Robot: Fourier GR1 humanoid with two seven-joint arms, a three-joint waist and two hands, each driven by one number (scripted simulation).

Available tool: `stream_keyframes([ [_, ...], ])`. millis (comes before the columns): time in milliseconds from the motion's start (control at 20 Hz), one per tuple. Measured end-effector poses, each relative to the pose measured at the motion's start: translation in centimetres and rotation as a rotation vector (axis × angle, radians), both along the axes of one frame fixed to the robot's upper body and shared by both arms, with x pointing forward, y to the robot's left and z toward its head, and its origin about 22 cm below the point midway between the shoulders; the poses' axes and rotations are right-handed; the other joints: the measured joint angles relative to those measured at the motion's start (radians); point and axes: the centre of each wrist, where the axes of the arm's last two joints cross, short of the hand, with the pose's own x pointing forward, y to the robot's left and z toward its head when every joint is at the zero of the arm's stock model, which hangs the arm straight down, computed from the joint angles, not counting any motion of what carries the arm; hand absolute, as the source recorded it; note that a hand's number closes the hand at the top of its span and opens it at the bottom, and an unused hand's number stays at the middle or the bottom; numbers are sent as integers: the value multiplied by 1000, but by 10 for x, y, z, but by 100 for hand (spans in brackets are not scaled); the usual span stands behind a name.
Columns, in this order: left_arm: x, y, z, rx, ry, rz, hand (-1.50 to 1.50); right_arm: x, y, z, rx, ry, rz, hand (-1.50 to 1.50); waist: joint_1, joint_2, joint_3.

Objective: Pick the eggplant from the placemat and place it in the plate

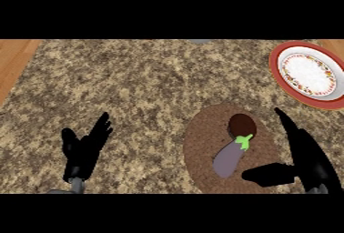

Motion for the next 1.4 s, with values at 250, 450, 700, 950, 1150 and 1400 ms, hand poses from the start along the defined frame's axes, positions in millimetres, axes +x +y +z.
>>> stream_keyframes([
  [250, -2, 6, 1, 6, 4, 4, 0, 10, 22, -16, 24, 22, 18, -150, -5, -1, 0],
  [450, 0, 5, 5, 4, 6, 10, 0, 18, 36, -25, 18, 27, 24, -150, -9, -2, 0],
  [700, -3, 2, 0, -2, 9, 18, 0, 24, 40, -38, -32, 66, 12, -150, -14, -2, 0],
  [950, -1, 0, -1, 4, 1, 23, 0, 33, 44, -46, -63, 99, 7, -150, -15, -3, 1],
  [1150, 4, -1, 3, 1, 4, 16, 0, 32, 44, -62, -62, 137, -1, -150, -17, -2, 1],
  [1400, 3, -1, 2, 2, 7, 17, 0, 34, 48, -69, -52, 168, 1, 150, -17, -3, 1],
])
